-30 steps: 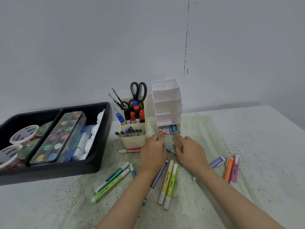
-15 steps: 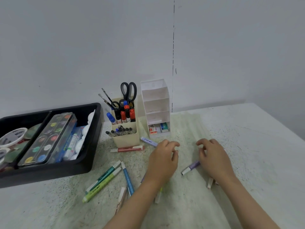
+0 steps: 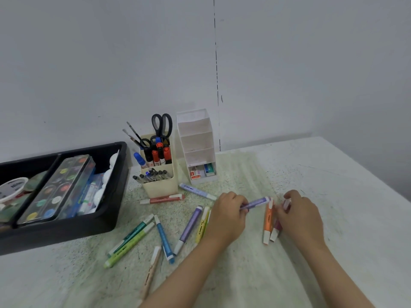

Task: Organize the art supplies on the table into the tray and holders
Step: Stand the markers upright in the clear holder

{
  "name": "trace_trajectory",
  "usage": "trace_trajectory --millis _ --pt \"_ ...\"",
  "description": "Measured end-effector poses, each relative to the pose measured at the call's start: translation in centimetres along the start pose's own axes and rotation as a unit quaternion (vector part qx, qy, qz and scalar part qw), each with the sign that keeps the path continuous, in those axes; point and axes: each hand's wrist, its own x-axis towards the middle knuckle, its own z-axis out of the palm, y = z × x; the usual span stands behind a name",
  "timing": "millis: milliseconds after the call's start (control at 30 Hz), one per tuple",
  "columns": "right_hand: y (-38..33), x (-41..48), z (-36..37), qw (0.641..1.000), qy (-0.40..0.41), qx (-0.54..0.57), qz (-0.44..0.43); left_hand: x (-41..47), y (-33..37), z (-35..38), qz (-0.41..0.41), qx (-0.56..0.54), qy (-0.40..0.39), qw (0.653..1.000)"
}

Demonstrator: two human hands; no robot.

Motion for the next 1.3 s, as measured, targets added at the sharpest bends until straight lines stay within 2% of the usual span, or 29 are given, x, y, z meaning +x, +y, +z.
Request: trace_trajectory --millis 100,200,267,400,667,900,1000,1133,1200,1300 --pt "-0.3 -0.1 -0.2 0.999 -0.003 0.042 -0.004 -0.4 0.5 -1.5 -0.041 -0.075 0.036 0.996" --pt "-1.0 -0.3 -0.6 0.997 -0.016 0.071 -0.010 -0.9 1.1 -4.0 -0.100 -0.197 0.046 0.974" --pt "-1.8 -0.3 -1.1 0.994 -0.033 0.103 -0.023 -1.3 0.9 -5.6 -0.112 -0.260 0.049 0.958" --pt "-4.4 0.3 -2.5 0.983 -0.068 0.164 -0.054 -1.3 0.5 -9.0 -0.117 -0.315 0.060 0.940" --pt "-10.9 3.4 -4.8 0.956 -0.026 0.250 -0.152 0.4 -0.4 -13.9 -0.120 -0.319 0.162 0.926" --pt "-17.7 5.2 -6.9 0.885 0.049 0.371 -0.278 1.4 -1.1 -16.4 -0.121 -0.333 0.235 0.905" --pt "-19.2 5.8 -6.4 0.874 0.069 0.327 -0.354 1.9 -1.3 -17.4 -0.109 -0.333 0.265 0.898" --pt "-18.8 7.8 -3.5 0.882 0.055 0.144 -0.445 2.9 -1.4 -18.5 -0.091 -0.340 0.306 0.884" --pt "-18.4 8.4 -2.2 0.872 0.071 0.080 -0.478 3.4 -1.4 -19.0 -0.076 -0.333 0.322 0.883" --pt "-18.2 8.9 -1.2 0.861 0.086 0.044 -0.500 4.0 -1.5 -19.4 -0.051 -0.319 0.335 0.885"
